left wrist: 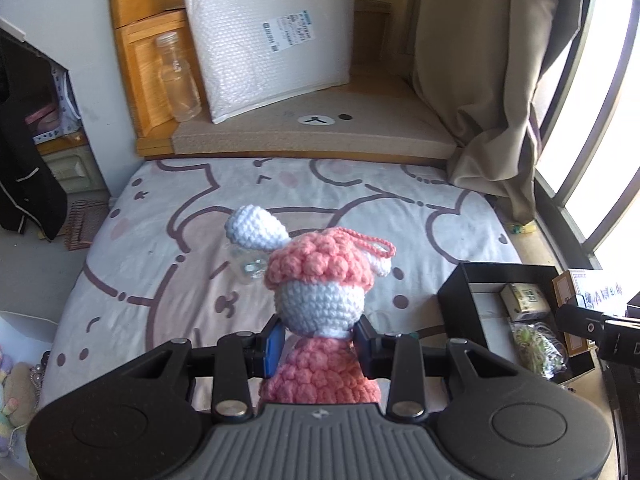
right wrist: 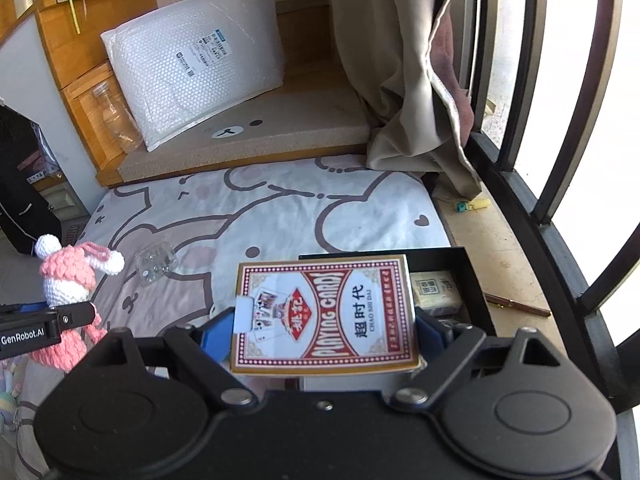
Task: Organize objects
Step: 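Carry the crochet doll and card pack with both tools over the black box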
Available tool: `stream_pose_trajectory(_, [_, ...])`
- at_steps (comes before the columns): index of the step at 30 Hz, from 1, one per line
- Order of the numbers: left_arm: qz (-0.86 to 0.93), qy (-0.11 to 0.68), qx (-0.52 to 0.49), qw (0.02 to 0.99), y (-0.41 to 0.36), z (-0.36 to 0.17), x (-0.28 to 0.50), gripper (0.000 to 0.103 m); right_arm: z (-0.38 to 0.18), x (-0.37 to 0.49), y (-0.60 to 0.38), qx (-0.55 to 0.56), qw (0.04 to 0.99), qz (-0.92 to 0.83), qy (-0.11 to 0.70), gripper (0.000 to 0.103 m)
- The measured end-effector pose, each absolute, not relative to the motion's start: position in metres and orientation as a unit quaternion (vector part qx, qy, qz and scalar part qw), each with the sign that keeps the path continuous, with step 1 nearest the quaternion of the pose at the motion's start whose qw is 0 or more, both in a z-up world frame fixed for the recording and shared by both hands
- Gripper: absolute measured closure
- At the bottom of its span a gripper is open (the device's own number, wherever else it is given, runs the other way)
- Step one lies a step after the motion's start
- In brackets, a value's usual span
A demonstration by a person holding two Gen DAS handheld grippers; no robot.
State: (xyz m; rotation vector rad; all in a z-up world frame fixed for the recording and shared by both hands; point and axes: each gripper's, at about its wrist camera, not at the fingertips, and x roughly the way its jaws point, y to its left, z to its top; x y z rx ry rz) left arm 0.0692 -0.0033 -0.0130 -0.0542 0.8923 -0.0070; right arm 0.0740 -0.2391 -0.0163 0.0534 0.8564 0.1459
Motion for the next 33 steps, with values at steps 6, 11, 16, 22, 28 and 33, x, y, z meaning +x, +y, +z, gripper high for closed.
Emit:
stream_pose_trajectory(6, [-0.030,0.428,-0.027,0.903,-0.029,-0.014,0.074,0.065,-0.016,0.074,-0.268,0.036,0.908,0.050,0.415,0.014])
stream_pose_trajectory(11, [-0.054,0.424,-0.030,0.903,-0.051,-0.014,0.076,0.065,-0.018,0.073,-0.287,0.041,0.907,0.036,0.417,0.014])
stream_pose_trajectory(16, [-0.074,0.423,-0.026,0.903,-0.073,-0.016,0.078,0.065,-0.021,0.072,-0.301,0.048,0.905,0.026,0.422,0.014])
stream_pose_trajectory(22, [-0.089,0.424,-0.036,0.901,-0.090,-0.020,0.081,0.065,-0.024,0.072,-0.312,0.054,0.903,0.027,0.425,0.014])
stream_pose_trajectory(28, [-0.110,0.422,-0.066,0.897,-0.100,-0.022,0.085,0.065,-0.028,0.075,-0.317,0.053,0.901,0.030,0.430,0.014])
stream_pose_trajectory(33, [-0.151,0.396,-0.047,0.904,-0.119,-0.022,0.091,0.065,-0.032,0.076,-0.320,0.054,0.897,0.039,0.436,0.014])
